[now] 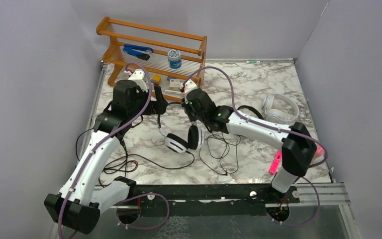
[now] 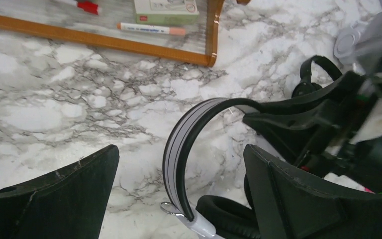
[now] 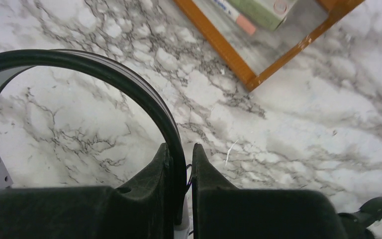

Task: Wrap the headphones
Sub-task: Pick up the headphones from the center of the board.

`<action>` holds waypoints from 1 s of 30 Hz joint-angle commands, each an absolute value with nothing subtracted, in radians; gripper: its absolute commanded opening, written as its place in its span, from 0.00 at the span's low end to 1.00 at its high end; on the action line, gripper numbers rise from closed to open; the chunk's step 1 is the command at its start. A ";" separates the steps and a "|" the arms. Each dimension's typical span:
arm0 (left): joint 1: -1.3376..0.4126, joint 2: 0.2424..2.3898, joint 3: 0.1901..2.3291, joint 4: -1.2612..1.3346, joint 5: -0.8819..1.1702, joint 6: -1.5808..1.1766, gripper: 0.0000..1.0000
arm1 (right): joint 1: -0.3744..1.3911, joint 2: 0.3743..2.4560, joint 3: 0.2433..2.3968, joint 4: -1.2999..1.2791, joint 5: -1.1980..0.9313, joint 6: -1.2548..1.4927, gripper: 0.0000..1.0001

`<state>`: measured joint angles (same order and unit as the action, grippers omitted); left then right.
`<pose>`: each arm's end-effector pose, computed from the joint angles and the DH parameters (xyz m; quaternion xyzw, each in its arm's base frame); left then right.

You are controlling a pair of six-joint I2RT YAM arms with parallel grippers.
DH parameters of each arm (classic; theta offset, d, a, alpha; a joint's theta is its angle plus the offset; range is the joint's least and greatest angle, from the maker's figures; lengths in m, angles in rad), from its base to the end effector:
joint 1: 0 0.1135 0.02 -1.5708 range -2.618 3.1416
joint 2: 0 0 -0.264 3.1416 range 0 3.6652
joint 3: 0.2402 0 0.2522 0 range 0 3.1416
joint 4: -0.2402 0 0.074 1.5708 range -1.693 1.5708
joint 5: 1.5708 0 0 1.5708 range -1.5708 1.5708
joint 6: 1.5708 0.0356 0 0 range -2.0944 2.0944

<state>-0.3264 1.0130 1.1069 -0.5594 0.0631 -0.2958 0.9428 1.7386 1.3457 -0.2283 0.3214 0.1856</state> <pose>0.2042 -0.0715 0.3710 0.0296 0.8504 -0.1862 0.4913 0.2447 0.3179 0.2727 -0.2565 0.8428 0.1211 0.4574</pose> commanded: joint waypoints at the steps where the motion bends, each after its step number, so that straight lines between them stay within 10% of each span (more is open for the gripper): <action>1: -0.321 1.058 1.088 -0.581 0.247 -0.329 0.99 | 0.949 1.638 1.301 -0.072 0.243 -0.060 0.01; 18: -0.379 1.222 1.084 -0.712 0.135 -0.275 0.82 | 0.949 1.548 1.288 -0.088 -0.045 -0.314 0.01; 30: -0.423 1.236 1.111 -0.738 0.008 -0.237 0.26 | 0.949 1.546 1.322 -0.101 -0.056 -0.374 0.01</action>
